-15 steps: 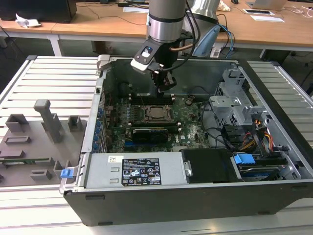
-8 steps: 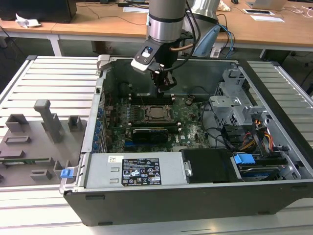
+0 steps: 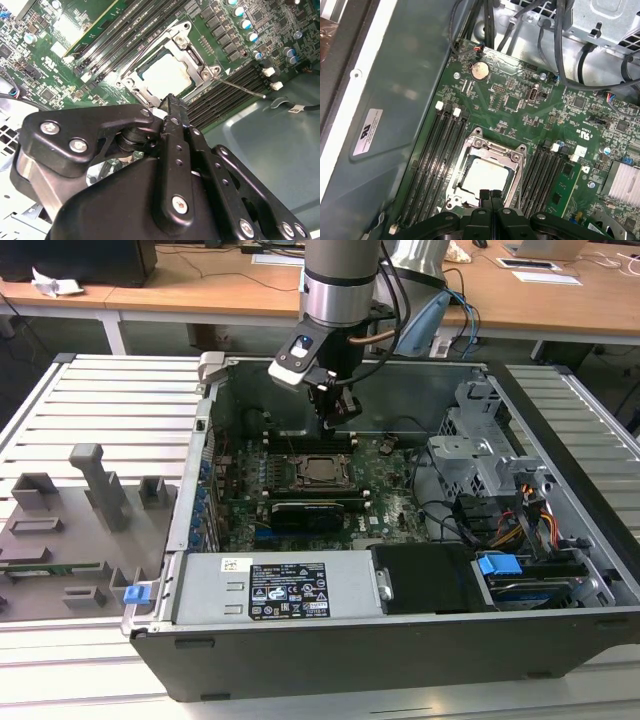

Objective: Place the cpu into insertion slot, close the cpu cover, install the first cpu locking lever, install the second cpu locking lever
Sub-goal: 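Install the first cpu locking lever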

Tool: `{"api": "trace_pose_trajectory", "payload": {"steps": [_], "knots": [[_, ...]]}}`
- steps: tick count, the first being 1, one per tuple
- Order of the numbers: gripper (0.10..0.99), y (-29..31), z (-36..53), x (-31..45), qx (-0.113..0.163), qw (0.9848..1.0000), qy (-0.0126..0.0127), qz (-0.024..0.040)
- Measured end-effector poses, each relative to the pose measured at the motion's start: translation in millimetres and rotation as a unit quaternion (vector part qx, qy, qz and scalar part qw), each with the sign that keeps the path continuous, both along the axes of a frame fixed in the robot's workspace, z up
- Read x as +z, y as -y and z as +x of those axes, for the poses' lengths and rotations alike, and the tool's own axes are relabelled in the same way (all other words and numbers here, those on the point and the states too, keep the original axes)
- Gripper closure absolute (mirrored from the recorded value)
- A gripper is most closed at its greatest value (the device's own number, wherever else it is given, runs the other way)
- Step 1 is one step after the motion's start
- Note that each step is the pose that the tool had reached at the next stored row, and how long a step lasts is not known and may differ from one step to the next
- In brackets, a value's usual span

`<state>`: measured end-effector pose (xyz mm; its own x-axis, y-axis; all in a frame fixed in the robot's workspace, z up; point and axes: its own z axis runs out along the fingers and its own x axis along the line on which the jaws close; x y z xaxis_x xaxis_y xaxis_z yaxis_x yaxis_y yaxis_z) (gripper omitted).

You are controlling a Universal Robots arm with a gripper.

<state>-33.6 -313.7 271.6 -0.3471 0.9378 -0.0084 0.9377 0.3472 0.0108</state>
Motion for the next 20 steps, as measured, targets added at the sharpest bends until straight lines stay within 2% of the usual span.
{"api": "trace_pose_trajectory", "payload": {"steps": [20], "knots": [[0.976,0.0,0.0,0.0,0.010,1.0000,0.0000,0.0000]]}}
